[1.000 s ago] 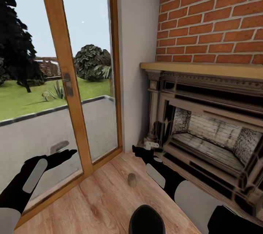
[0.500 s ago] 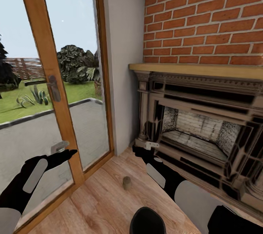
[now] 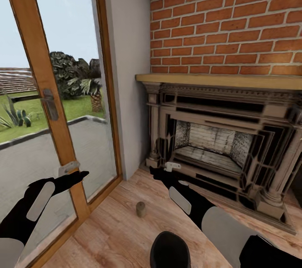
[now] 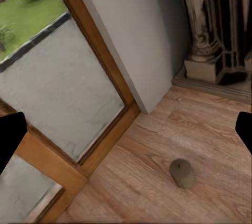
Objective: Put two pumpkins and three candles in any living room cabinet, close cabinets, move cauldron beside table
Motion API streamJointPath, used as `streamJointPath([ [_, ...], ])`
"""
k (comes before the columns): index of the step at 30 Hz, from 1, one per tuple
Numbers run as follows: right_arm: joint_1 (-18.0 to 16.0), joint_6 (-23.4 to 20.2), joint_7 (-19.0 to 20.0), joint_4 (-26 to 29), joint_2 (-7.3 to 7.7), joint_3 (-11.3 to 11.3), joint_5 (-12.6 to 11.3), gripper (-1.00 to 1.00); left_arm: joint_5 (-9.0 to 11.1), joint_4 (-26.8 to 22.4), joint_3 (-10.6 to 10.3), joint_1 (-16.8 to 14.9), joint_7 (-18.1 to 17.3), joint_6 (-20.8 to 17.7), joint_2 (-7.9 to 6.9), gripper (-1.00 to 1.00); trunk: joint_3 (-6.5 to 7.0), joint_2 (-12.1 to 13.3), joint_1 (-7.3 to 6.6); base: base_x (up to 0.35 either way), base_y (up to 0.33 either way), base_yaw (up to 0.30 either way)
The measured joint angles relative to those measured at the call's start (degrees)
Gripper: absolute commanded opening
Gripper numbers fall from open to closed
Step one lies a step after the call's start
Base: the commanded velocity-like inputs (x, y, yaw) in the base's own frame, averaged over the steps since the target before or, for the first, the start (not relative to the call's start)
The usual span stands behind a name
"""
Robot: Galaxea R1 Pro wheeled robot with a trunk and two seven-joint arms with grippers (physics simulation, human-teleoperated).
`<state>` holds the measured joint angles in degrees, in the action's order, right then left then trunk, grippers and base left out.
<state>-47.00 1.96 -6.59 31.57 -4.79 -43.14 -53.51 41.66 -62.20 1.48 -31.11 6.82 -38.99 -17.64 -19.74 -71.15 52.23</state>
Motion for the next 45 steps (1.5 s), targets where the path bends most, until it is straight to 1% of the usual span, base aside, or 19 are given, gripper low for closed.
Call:
streamJointPath([
  [1, 0.0, 0.0, 0.9, 0.0, 0.01, 0.0, -1.0, 1.00, 0.0, 0.0, 0.0, 0.0, 0.0, 0.0, 0.00, 1.00, 0.03, 0.0, 0.00, -0.109, 0.284, -0.281],
  [2, 0.0, -0.1, 1.7, 0.0, 0.00, 0.0, -2.8, 1.00, 0.0, 0.0, 0.0, 0.0, 0.0, 0.0, 0.00, 1.00, 0.05, 0.0, 0.00, -0.108, 0.284, -0.281],
  [3, 0.0, -0.1, 1.9, 0.0, 0.01, 0.0, -3.5, 1.00, 0.0, 0.0, 0.0, 0.0, 0.0, 0.0, 0.00, 1.00, 0.07, 0.0, 0.00, -0.106, 0.284, -0.274],
  [4, 0.0, -0.1, 2.3, 0.0, 0.03, -0.1, -5.2, 1.00, 0.0, 0.1, 0.0, 0.0, 0.1, 0.0, 0.00, 1.00, 0.08, 0.0, 0.00, -0.106, 0.284, -0.244],
  [8, 0.0, -0.2, 2.6, -0.1, 0.09, -0.1, -8.0, 1.00, 0.0, 0.1, 0.0, 0.0, 0.1, 0.0, 0.00, 1.00, 0.06, 0.0, 0.00, -0.105, 0.284, -0.132],
  [10, 0.0, -0.4, 2.8, 0.0, 0.16, -0.1, -9.7, 1.00, 0.0, 0.1, 0.0, 0.0, 0.1, 0.0, 0.00, 1.00, -0.05, 0.0, 0.00, -0.105, 0.284, -0.016],
  [13, 0.0, -2.7, 3.0, -0.1, 0.20, -0.1, -11.3, 1.00, 0.0, 0.1, 0.0, 0.0, 0.1, 0.0, -0.01, 1.00, -0.28, 0.0, 0.00, -0.078, 0.280, 0.002],
  [15, 0.0, -2.9, 3.4, 0.0, 0.20, -0.2, -11.6, 1.00, 0.0, 0.1, 0.0, 0.0, 0.1, 0.0, -0.01, 1.00, -0.35, 0.0, -0.01, -0.025, 0.251, 0.003],
  [23, 0.0, -3.8, 8.4, 0.1, 0.30, -0.3, -15.0, 1.00, 0.0, 0.1, 0.1, 0.0, -0.1, 0.0, -0.02, 1.00, -0.62, 0.0, -0.01, -0.004, 0.090, -0.013],
  [26, 0.0, -5.0, 8.9, 0.0, 0.36, -0.2, -15.6, 1.00, 0.0, 0.1, 0.1, 0.0, -0.1, 0.0, -0.03, 1.00, -0.88, 0.0, -0.01, 0.000, 0.101, -0.105],
  [30, 0.0, -5.8, 9.0, 0.0, 0.39, -0.2, -15.8, 1.00, 0.0, 0.1, 0.1, 0.0, -0.1, 0.0, -0.01, 1.00, -1.23, 0.0, -0.01, 0.000, 0.102, -0.146],
  [45, 0.0, -6.0, 9.0, -0.1, 0.39, -0.2, -15.8, 1.00, 0.0, 0.1, 0.1, 0.0, -0.5, 0.0, -0.10, 1.00, -2.52, 0.0, -0.01, 0.000, 0.023, -0.170],
])
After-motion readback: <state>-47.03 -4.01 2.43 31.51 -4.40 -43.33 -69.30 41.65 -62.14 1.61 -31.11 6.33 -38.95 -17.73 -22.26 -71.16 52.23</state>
